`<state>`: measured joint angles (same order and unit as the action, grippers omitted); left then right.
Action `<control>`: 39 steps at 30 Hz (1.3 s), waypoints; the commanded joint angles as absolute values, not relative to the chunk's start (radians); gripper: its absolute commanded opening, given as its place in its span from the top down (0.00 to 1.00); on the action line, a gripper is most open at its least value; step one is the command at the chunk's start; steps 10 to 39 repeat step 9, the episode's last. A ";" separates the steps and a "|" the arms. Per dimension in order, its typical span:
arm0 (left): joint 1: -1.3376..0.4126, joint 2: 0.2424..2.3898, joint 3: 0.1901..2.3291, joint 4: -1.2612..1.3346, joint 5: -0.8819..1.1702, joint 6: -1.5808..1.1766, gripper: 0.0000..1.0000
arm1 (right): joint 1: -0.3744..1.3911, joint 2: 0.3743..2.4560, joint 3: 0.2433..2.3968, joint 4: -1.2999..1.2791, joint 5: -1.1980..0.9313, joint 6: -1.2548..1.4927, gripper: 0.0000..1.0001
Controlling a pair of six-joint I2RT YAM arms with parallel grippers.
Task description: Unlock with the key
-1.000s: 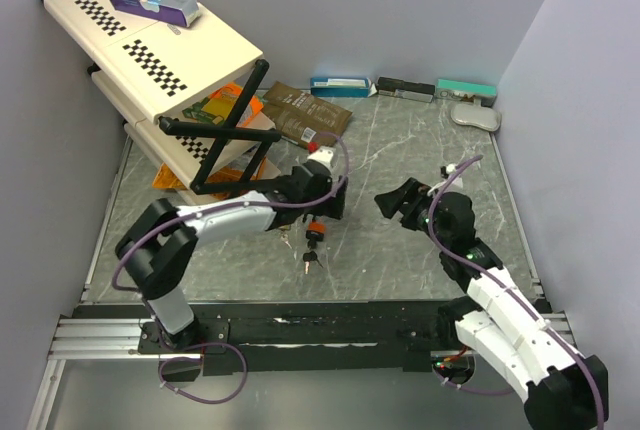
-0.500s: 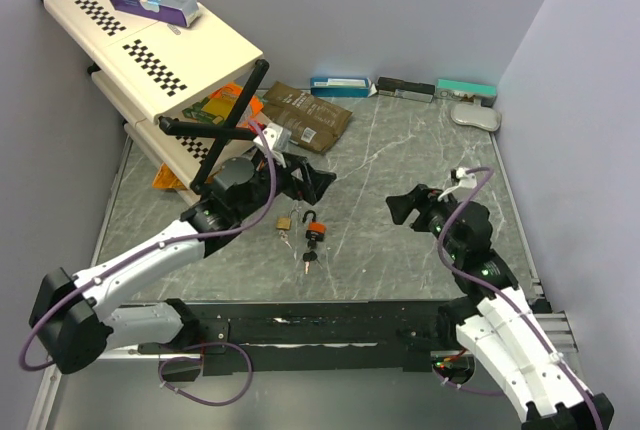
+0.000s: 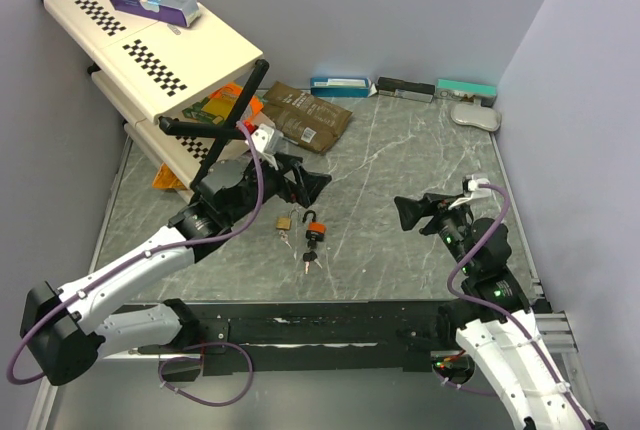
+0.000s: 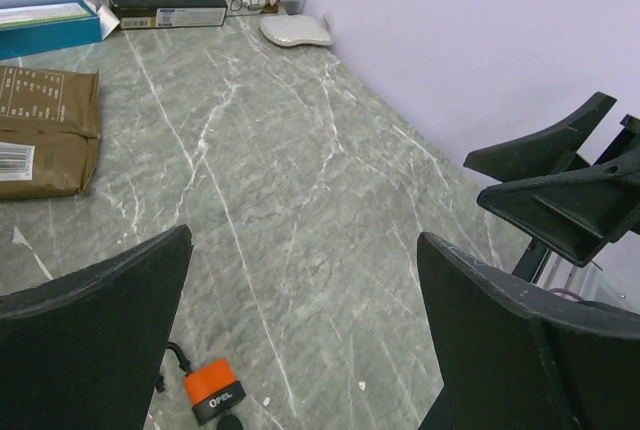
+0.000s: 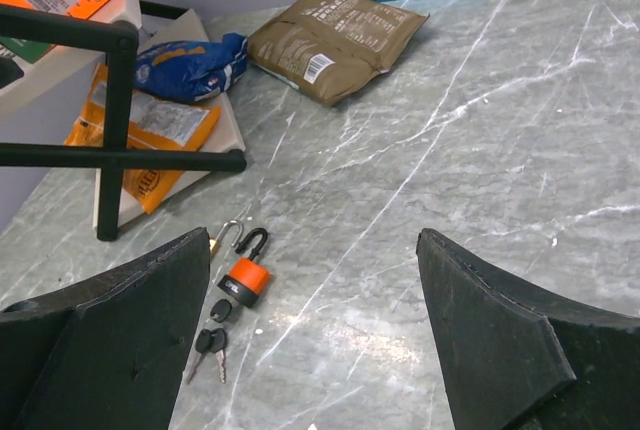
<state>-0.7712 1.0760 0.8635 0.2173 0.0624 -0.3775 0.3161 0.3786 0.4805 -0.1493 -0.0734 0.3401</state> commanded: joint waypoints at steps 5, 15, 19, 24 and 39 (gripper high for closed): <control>-0.772 1.065 0.888 0.210 0.048 -0.368 0.01 | 0.311 0.374 0.497 -0.112 -0.107 0.316 0.11; -0.772 1.062 0.897 0.204 0.049 -0.367 0.00 | 0.314 0.371 0.491 -0.095 -0.124 0.319 0.11; -0.772 1.062 0.897 0.204 0.049 -0.367 0.00 | 0.314 0.371 0.491 -0.095 -0.124 0.319 0.11; -0.772 1.062 0.897 0.204 0.049 -0.367 0.00 | 0.314 0.371 0.491 -0.095 -0.124 0.319 0.11; -0.772 1.062 0.897 0.204 0.049 -0.367 0.00 | 0.314 0.371 0.491 -0.095 -0.124 0.319 0.11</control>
